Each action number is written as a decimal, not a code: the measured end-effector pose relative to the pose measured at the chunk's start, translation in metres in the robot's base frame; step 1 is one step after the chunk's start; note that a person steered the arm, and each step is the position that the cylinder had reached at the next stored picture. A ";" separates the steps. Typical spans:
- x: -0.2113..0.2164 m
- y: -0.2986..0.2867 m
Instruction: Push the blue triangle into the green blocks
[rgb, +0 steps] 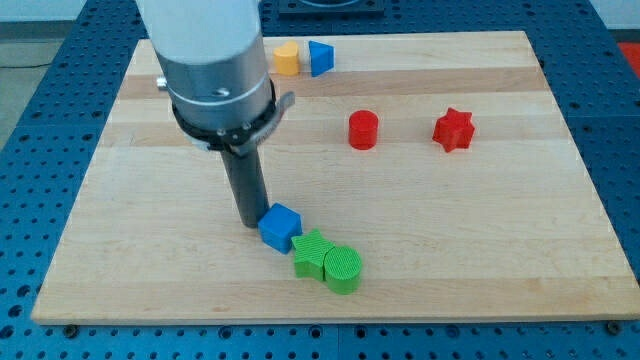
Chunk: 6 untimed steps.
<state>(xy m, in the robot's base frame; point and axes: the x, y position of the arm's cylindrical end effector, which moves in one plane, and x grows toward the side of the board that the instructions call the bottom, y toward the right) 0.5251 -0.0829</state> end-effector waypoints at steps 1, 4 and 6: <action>0.016 0.011; -0.111 0.015; -0.263 0.128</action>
<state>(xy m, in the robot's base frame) 0.2616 0.0449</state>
